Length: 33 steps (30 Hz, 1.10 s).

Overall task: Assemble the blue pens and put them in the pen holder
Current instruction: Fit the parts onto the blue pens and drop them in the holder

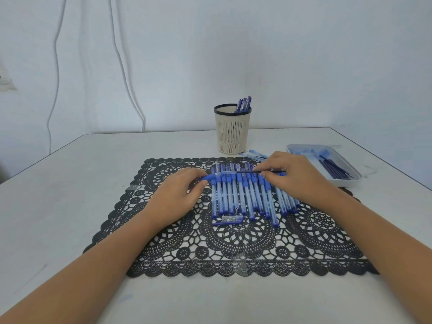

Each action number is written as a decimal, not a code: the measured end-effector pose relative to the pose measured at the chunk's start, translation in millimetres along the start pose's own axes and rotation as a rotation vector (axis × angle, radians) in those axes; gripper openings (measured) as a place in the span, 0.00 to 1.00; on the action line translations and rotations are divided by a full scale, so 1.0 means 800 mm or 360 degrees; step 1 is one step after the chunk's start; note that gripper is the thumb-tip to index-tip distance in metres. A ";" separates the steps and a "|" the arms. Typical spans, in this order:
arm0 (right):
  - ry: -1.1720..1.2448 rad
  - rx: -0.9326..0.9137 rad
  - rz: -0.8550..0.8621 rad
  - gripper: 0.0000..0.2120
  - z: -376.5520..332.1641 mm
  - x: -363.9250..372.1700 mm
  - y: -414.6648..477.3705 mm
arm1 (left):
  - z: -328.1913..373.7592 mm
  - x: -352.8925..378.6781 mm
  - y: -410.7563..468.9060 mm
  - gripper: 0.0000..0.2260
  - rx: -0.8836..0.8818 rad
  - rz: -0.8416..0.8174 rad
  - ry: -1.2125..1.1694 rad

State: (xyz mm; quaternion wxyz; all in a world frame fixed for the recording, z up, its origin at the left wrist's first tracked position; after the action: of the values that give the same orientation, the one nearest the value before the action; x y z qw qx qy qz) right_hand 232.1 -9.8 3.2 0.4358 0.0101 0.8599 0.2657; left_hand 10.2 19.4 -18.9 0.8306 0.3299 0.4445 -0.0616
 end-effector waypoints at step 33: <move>0.0369 0.0112 0.0037 0.04 -0.026 0.018 -0.004 | 0.015 0.004 -0.005 0.10 0.0190 -0.0005 -0.0059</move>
State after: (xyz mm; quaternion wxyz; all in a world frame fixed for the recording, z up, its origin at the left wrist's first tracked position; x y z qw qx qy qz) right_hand 208.2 -18.6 1.2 0.3296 0.0046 0.9131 0.2398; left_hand 19.1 9.9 -18.6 0.8174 0.3771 0.4250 -0.0953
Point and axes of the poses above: each hand's wrist, its own y-axis towards the middle knuckle, its own x-axis out of the palm, z = x × y, the point moved 4 cm from there along y, towards the middle knuckle, and after that the axes turned 5 degrees about -x, right-handed, at the moved point
